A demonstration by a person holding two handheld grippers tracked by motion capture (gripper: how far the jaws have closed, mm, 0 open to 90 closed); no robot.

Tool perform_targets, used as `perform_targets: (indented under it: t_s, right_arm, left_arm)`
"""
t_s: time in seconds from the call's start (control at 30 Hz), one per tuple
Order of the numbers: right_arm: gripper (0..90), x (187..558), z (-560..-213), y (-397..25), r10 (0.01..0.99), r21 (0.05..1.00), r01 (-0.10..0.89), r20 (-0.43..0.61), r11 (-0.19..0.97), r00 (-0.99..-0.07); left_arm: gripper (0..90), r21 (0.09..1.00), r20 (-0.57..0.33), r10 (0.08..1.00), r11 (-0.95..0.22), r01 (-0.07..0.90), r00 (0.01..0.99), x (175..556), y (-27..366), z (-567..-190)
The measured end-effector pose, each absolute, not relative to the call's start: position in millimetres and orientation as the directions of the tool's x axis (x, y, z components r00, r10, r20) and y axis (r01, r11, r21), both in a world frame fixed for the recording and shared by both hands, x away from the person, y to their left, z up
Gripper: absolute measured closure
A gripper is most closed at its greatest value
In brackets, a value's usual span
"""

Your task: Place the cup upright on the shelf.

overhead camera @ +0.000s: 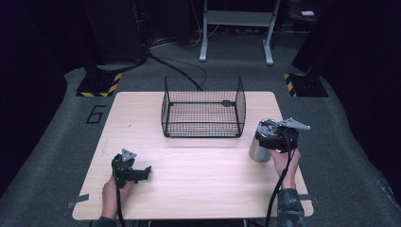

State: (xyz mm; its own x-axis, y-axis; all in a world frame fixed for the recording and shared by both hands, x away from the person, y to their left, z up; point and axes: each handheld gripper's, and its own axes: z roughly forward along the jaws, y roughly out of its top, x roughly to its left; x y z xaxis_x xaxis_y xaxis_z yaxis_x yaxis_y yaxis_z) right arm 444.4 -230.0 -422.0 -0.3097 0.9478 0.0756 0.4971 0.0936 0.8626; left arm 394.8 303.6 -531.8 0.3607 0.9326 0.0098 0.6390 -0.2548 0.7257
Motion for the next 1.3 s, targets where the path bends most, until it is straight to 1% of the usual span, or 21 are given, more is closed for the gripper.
perform_targets:
  t_s: [0.13, 0.17, 0.33, 0.63, 0.73, 0.97, 1.0, 1.27, 1.3]
  right_arm:
    - [1.5, 446, -426, -228, 0.952, 0.863, 0.495, 0.066, 0.097, -0.3]
    - [1.5, 446, -430, -229, 0.952, 0.871, 0.485, 0.08, 0.078, -0.296]
    - [2.7, 444, -431, -226, 0.958, 0.883, 0.46, 0.049, 0.09, -0.281]
    - [3.1, 445, -430, -227, 0.957, 0.886, 0.453, 0.038, 0.102, -0.289]
    - [3.1, 444, -428, -226, 0.956, 0.88, 0.463, 0.032, 0.111, -0.29]
    - [3.2, 436, -414, -226, 0.953, 0.889, 0.443, 0.027, 0.116, -0.303]
    - [3.2, 435, -411, -226, 0.951, 0.89, 0.441, 0.029, 0.115, -0.306]
    - [3.2, 433, -401, -226, 0.947, 0.892, 0.436, 0.031, 0.118, -0.319]
    - [3.2, 432, -398, -225, 0.948, 0.891, 0.442, 0.043, 0.106, -0.315]
  left_arm:
    - [0.3, 0.726, 0.01, 0.933, -0.255, 0.639, 0.361, 395, 304, -532]
    - [0.3, 0.726, 0.01, 0.933, -0.255, 0.639, 0.361, 395, 304, -532]
    - [0.3, 0.725, 0.01, 0.932, -0.256, 0.639, 0.361, 395, 304, -532]
    - [0.4, 0.725, 0.01, 0.932, -0.256, 0.639, 0.361, 395, 304, -532]
    - [0.4, 0.728, 0.01, 0.933, -0.254, 0.637, 0.361, 395, 304, -532]
    - [0.4, 0.725, 0.01, 0.933, -0.255, 0.639, 0.361, 395, 304, -532]
    - [0.4, 0.718, 0.018, 0.929, -0.27, 0.641, 0.37, 395, 304, -531]
    - [0.4, 0.719, 0.017, 0.929, -0.267, 0.641, 0.369, 395, 304, -531]
    - [0.4, 0.719, 0.017, 0.929, -0.268, 0.641, 0.369, 395, 304, -531]
